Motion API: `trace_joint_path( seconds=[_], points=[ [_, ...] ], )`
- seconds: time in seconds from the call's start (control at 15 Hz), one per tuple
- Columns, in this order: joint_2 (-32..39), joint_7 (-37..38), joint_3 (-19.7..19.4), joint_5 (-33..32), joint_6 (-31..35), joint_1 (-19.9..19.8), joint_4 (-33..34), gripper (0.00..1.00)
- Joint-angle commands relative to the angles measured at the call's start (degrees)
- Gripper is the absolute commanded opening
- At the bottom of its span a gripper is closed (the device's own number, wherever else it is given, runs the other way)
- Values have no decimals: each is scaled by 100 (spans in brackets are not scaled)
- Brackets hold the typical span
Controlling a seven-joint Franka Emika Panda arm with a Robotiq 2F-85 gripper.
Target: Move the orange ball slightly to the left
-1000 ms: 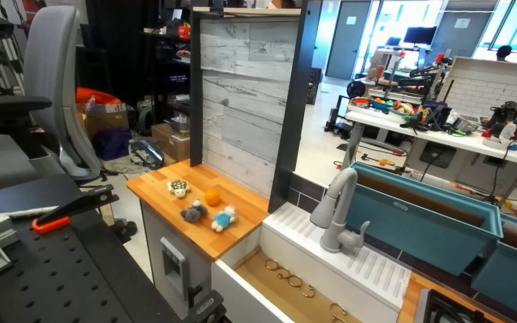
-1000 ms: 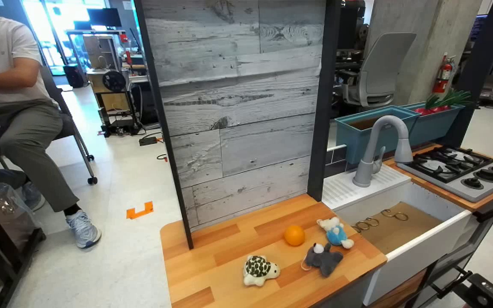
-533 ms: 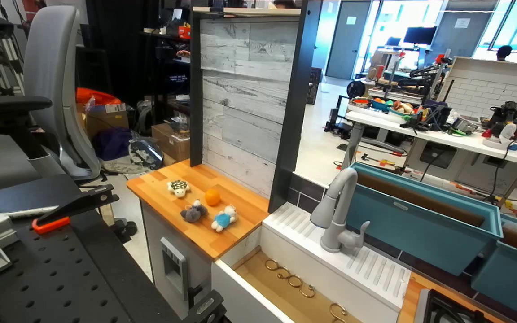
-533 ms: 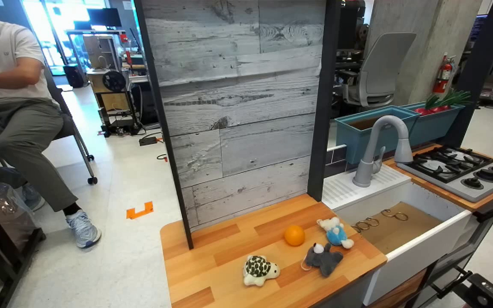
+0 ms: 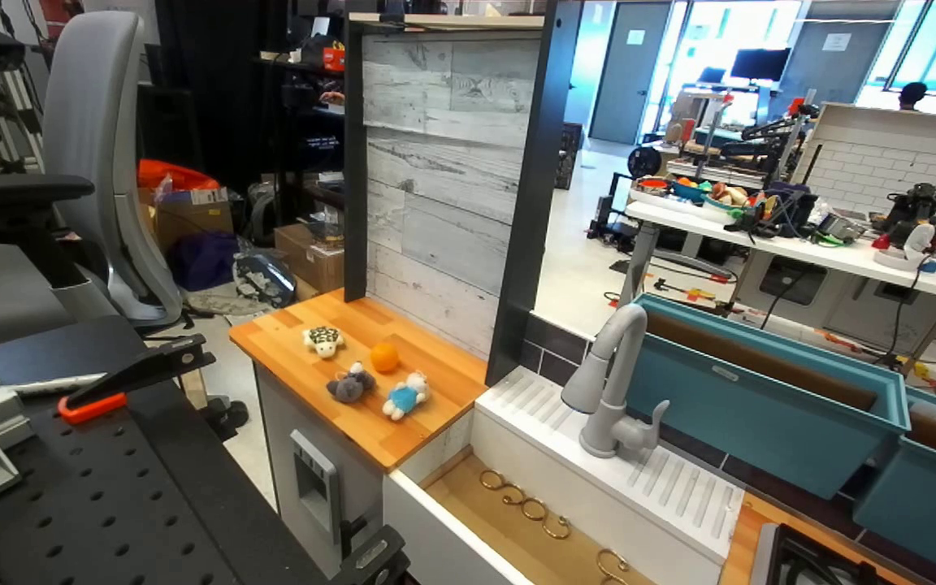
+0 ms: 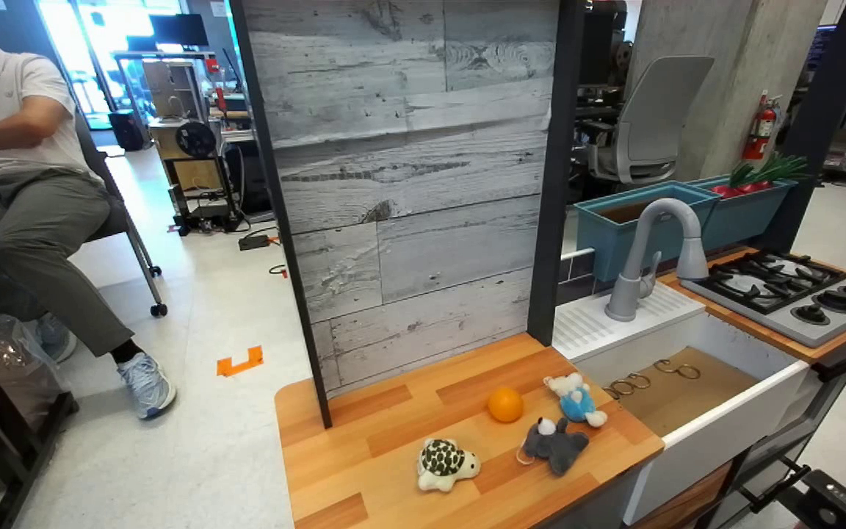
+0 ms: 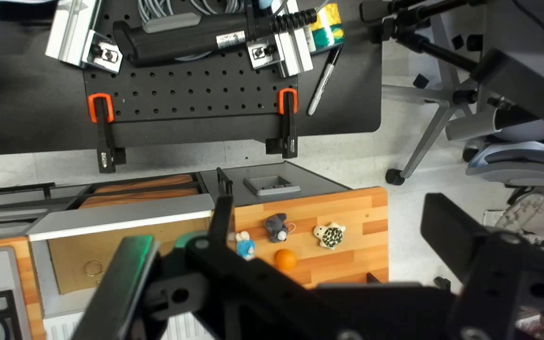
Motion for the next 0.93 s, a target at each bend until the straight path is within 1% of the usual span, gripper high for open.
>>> trace_joint_path(
  seconds=[0.0,0.27,0.47,0.67,0.87],
  points=[
    [829,417,513,5,905,39,10,100],
    [1971,1014,1090,-218,2411,162,-43,100],
    [2903,1404,1324,-621,3394,245,58,100],
    [3787,1907,1352,-1325,4320,332,225,100],
    [4519,2320,1171,-1904,5019,487,437,100]
  ],
)
